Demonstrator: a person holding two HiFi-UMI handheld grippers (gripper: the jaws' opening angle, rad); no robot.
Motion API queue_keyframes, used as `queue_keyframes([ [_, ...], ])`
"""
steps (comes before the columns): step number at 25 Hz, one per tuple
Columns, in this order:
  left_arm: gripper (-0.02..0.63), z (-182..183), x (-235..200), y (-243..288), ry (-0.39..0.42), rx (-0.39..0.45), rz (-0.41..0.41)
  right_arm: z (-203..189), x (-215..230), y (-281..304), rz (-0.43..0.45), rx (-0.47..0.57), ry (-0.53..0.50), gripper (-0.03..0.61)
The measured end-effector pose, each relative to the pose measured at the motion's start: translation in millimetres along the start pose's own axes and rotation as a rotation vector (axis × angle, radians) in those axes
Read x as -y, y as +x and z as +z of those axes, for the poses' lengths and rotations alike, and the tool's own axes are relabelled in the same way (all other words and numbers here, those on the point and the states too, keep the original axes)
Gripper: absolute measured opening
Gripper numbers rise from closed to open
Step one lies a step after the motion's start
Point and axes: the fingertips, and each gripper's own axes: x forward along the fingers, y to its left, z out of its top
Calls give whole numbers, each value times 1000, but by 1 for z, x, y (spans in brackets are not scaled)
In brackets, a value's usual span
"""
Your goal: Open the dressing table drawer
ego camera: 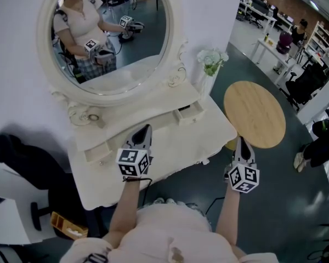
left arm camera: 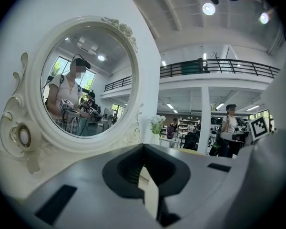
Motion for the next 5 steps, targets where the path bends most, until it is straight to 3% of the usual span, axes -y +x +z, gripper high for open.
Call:
queue_keyframes([
  [5, 26, -2, 0, -3, -7, -7, -3, 0, -3, -2, 8, -3, -1, 12],
])
